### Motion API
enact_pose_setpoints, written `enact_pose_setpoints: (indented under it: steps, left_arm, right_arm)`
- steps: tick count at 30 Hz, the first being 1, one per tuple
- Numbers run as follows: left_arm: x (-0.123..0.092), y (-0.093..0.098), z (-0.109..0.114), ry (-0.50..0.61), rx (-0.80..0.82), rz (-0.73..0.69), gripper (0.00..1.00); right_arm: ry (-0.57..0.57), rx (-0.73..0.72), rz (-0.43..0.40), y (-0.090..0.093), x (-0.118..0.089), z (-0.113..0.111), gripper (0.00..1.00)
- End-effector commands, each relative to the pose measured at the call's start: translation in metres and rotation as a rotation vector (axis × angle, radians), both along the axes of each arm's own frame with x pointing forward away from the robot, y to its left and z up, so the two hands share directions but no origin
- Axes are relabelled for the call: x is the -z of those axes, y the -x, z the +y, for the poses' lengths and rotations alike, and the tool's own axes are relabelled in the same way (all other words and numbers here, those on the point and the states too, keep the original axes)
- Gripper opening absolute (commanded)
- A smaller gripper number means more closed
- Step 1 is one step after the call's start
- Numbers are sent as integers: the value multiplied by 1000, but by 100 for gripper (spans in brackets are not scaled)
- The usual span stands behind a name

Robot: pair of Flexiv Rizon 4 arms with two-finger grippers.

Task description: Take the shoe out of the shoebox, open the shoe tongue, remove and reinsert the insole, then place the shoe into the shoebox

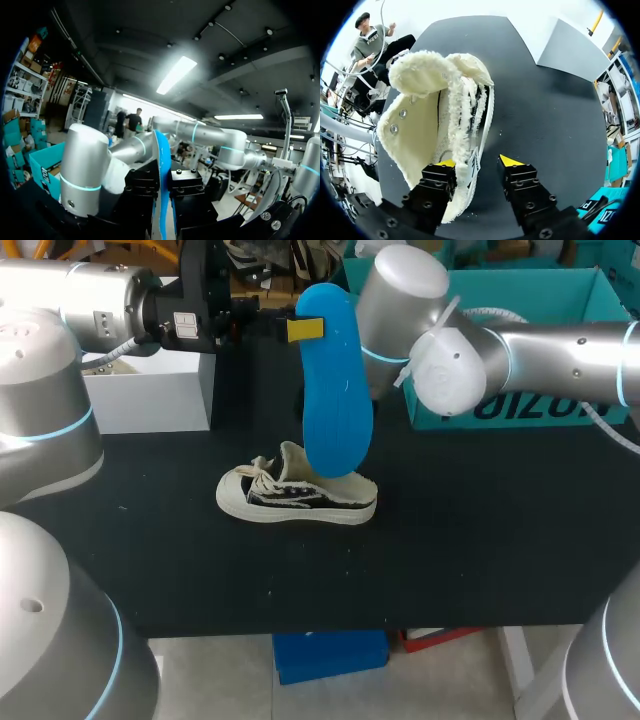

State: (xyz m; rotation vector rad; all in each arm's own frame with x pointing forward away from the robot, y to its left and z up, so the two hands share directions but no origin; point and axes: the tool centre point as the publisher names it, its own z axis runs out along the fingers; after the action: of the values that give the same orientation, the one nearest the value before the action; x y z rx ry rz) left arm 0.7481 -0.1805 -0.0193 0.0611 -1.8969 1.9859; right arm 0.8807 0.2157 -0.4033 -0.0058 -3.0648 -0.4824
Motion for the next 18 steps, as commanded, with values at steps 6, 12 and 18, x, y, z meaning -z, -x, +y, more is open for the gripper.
enact_pose_setpoints:
  steps: [6,12,18]
  left_arm:
    - [1,1,-1,1,-6,-1,0]
    - [1,1,-1,1,-6,-1,0]
    - [1,1,-1,1,-6,-1,0]
  right_arm:
    - [-43,1,63,-1,15,-1,0]
    - [-43,1,63,-1,15,-1,0]
    - [-43,1,63,-1,15,-1,0]
